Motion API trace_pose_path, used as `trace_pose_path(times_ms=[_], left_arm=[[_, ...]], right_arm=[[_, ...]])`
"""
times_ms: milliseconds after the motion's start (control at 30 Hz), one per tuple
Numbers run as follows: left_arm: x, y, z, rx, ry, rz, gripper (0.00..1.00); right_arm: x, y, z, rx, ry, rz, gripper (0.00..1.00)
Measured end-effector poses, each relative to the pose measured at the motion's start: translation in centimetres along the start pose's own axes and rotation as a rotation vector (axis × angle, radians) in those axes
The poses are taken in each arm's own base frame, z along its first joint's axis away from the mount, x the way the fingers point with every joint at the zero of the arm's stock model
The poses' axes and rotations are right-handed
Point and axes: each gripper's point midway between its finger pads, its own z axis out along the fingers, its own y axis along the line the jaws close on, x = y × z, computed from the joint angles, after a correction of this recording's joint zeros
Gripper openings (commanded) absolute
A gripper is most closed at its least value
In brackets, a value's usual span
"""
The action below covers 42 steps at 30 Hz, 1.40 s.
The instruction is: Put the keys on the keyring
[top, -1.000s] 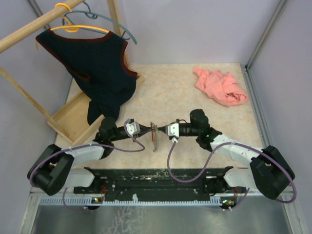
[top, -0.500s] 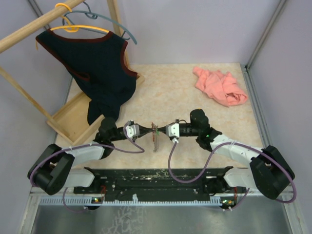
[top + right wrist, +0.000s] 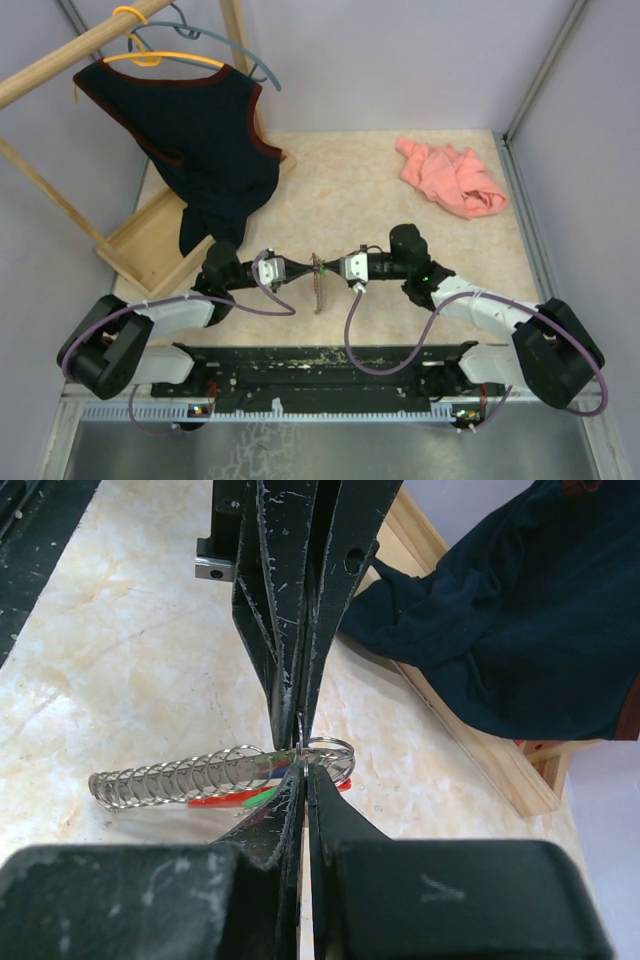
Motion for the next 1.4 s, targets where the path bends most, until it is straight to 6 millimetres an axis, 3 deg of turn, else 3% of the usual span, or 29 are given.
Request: trace_pose_path(times_ms=[1400], left_arm=[[0.17, -0.22, 0.09, 0.016, -0.003, 0.013, 0.00]], right_arm=[[0.39, 0.44, 0.00, -0.010, 0.012, 0.036, 0.00]])
